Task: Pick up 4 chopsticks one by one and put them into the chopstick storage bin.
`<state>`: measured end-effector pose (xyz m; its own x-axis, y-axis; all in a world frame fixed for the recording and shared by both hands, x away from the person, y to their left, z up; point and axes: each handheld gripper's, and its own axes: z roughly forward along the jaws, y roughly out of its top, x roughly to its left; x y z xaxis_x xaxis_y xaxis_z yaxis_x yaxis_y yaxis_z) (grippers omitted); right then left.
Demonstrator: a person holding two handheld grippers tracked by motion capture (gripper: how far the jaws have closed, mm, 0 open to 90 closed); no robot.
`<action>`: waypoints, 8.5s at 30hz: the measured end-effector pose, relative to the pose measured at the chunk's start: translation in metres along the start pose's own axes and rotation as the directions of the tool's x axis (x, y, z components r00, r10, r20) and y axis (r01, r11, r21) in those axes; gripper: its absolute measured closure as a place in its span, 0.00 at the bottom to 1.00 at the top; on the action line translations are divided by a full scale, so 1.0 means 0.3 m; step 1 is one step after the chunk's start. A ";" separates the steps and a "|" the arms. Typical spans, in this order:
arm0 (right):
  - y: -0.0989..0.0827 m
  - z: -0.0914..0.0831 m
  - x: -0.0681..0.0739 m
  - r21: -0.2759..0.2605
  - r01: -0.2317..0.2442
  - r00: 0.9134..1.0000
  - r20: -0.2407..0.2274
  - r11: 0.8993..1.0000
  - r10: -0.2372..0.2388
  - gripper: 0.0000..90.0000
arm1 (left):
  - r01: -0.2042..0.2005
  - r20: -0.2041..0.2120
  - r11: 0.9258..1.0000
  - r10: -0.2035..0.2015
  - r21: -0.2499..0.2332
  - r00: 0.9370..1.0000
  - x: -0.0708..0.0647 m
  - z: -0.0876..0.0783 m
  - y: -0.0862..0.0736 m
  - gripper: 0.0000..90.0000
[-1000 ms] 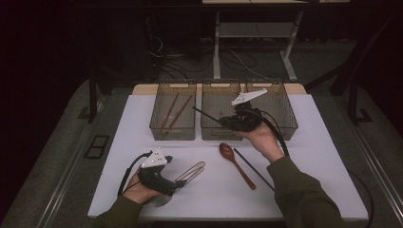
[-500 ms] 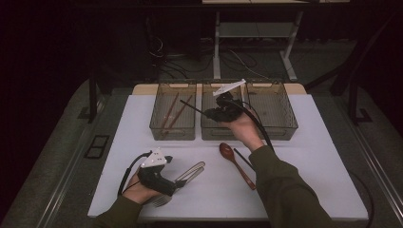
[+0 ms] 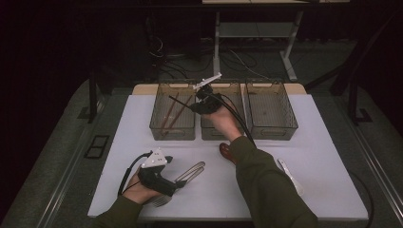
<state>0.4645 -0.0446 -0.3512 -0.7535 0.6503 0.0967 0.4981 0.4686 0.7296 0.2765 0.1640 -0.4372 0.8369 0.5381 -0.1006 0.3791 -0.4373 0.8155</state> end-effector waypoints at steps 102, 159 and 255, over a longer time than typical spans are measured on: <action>-0.350 -0.384 -0.084 -0.047 -0.011 1.000 0.013 0.999 0.012 0.31 | 0.016 -0.038 1.000 -0.016 0.005 0.999 -0.004 0.009 0.008 0.01; -0.793 -0.452 -0.018 0.158 -0.030 0.999 0.022 0.987 0.027 0.81 | -0.011 -0.039 1.000 0.012 0.014 0.999 -0.011 0.003 0.014 0.01; -0.447 -0.424 -0.005 -0.061 0.050 0.997 -0.052 0.997 -0.053 0.95 | -0.020 -0.032 1.000 0.021 0.017 0.999 -0.012 0.007 0.015 0.01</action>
<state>0.3441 -0.1844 -0.3630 -0.8001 0.5926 0.0930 0.4327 0.4628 0.7737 0.2761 0.1584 -0.4344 0.8313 0.5521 -0.0652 0.3688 -0.4599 0.8078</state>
